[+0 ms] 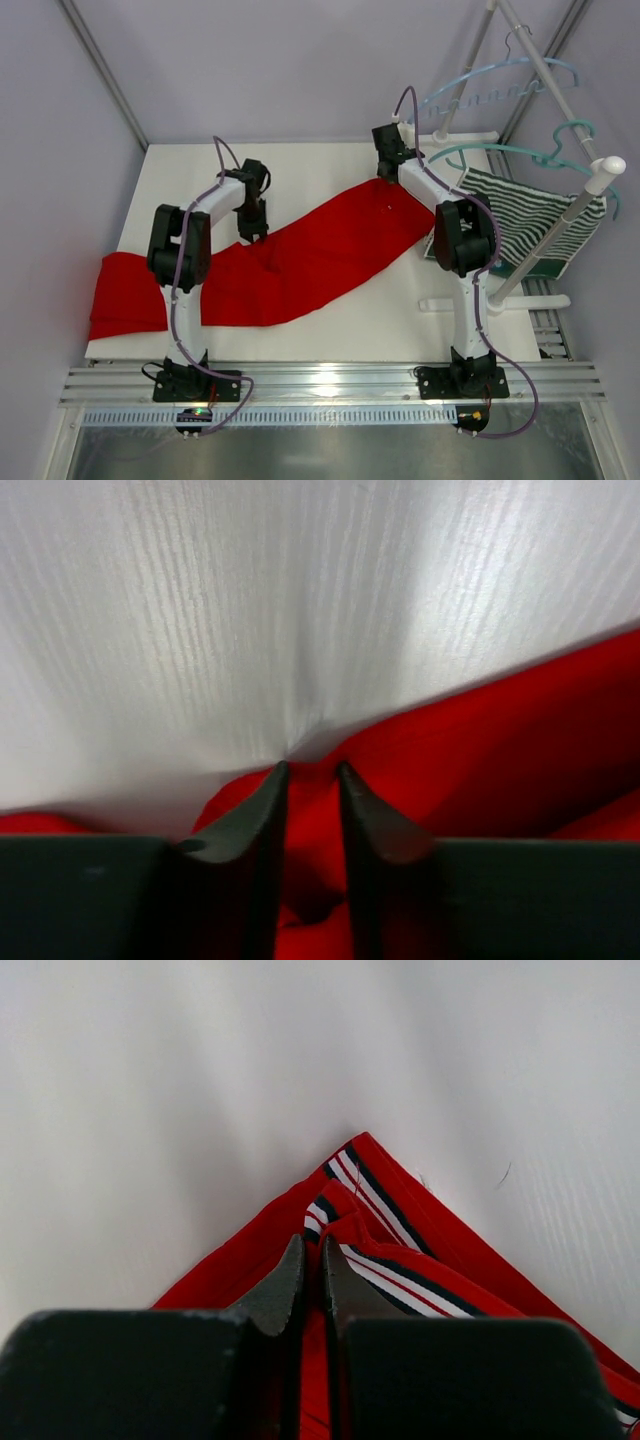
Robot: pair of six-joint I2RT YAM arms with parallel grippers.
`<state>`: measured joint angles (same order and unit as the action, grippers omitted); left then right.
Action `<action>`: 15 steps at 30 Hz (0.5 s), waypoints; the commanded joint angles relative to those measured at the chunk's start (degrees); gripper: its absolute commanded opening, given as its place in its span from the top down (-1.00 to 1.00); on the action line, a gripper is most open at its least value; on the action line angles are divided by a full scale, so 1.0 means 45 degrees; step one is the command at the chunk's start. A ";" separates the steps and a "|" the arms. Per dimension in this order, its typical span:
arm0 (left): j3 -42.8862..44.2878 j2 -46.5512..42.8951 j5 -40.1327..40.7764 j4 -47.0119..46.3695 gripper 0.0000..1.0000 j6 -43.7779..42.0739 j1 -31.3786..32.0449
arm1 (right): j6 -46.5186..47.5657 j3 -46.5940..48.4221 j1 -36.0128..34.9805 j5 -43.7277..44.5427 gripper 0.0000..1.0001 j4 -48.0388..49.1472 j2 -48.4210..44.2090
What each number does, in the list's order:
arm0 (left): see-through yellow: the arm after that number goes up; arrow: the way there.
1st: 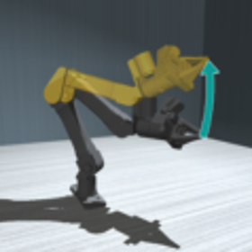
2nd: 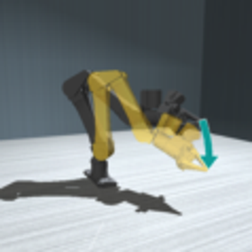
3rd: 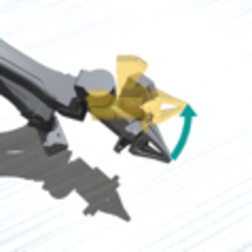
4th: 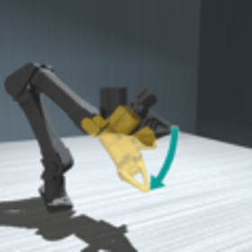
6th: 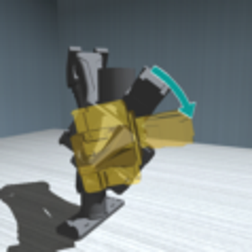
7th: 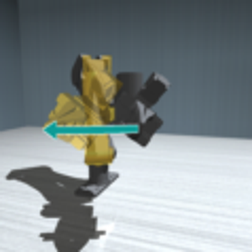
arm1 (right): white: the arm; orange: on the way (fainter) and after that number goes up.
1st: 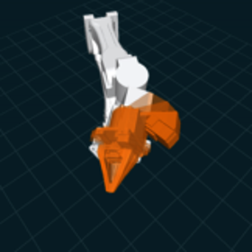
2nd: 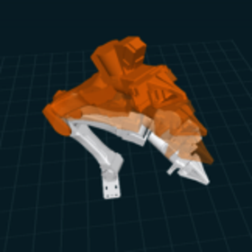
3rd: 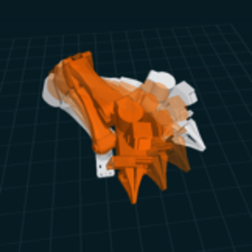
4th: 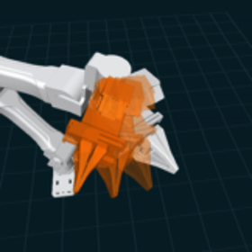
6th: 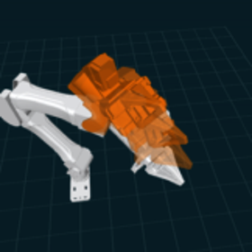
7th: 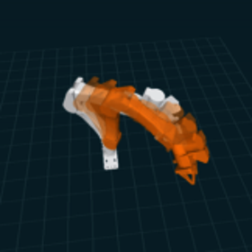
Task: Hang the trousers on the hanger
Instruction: Fold the trousers
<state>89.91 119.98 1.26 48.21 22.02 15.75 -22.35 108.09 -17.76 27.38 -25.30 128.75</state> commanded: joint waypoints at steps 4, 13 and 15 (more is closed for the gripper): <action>-0.0662 0.1051 0.1594 0.1024 0.80 0.0204 0.0114 | -0.0619 0.0255 0.0176 0.1649 0.93 -0.0139 -0.0487; -0.1073 0.0798 0.1791 0.1006 1.00 0.0380 0.0114 | -0.1596 0.1623 0.0684 0.2803 0.93 -0.0979 0.0470; -0.1112 0.0817 0.1811 0.1026 0.99 0.0399 0.0114 | -0.1616 0.1818 0.0724 0.2978 0.93 -0.0979 0.0607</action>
<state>89.08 119.81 6.96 48.49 23.57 16.67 -28.16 113.10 -16.23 34.33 -30.65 130.63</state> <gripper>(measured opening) 0.010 0.069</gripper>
